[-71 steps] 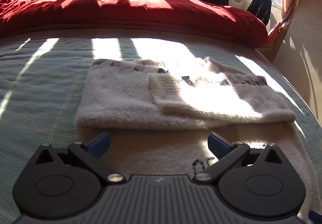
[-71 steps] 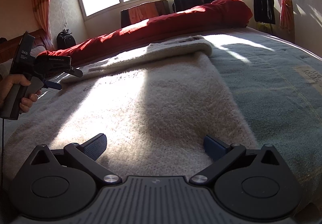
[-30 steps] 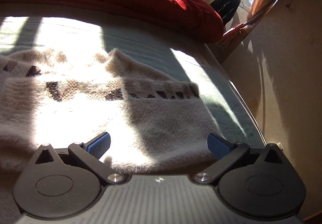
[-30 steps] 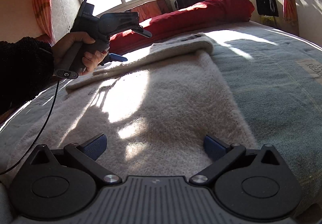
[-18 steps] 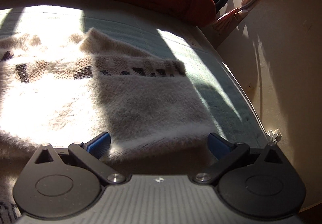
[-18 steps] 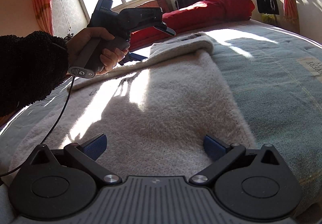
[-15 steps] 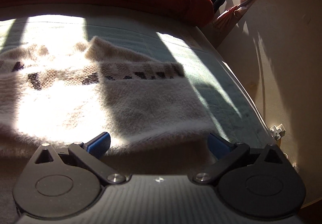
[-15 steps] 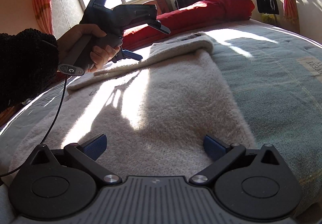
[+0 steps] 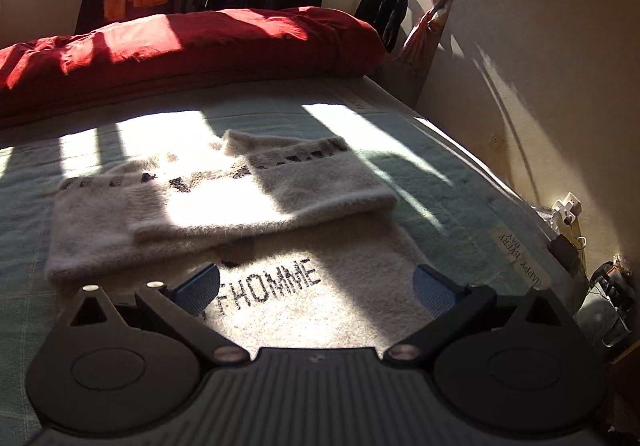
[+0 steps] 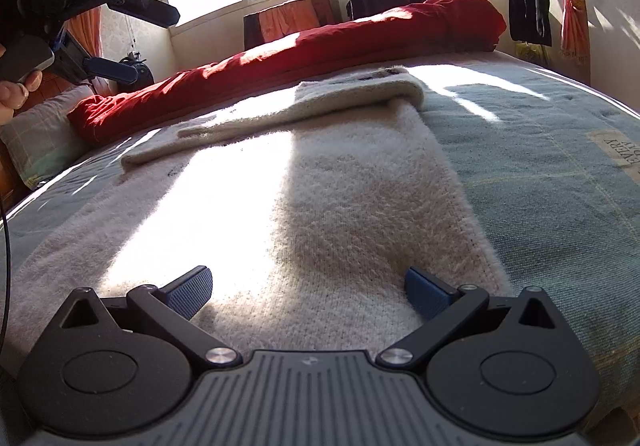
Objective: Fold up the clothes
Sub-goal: 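Bring the open right tool down beside the left tool at the hem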
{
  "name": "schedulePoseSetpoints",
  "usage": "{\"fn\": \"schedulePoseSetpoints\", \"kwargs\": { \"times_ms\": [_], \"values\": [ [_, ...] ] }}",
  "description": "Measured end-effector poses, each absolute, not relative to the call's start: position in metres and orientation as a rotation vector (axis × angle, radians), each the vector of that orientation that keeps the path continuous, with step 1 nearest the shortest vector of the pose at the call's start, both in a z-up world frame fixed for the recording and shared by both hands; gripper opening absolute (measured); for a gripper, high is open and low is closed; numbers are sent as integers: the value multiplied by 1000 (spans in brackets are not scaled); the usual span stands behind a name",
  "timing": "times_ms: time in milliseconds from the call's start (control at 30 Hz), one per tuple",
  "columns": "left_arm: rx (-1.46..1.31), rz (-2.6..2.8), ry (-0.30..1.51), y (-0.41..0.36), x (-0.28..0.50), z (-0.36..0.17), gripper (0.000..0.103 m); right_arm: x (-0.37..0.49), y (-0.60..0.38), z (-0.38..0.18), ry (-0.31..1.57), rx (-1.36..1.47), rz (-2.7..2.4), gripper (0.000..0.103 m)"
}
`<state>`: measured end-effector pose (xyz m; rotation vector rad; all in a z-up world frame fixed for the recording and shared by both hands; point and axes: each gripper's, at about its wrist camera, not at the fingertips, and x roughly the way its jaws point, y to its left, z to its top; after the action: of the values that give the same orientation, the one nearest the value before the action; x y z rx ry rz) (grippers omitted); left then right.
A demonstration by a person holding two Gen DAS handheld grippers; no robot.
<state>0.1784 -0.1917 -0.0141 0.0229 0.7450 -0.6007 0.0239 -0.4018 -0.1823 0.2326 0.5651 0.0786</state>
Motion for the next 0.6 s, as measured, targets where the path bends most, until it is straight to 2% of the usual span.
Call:
{"fn": "schedulePoseSetpoints", "kwargs": {
  "times_ms": [233, 600],
  "values": [
    [134, -553, 689, -172, 121, -9, 102, 23, -392, -184, 568, 165, 55, 103],
    [219, -292, 864, -194, 107, -124, 102, 23, -391, -186, 559, 158, 49, 103]
  ]
}}
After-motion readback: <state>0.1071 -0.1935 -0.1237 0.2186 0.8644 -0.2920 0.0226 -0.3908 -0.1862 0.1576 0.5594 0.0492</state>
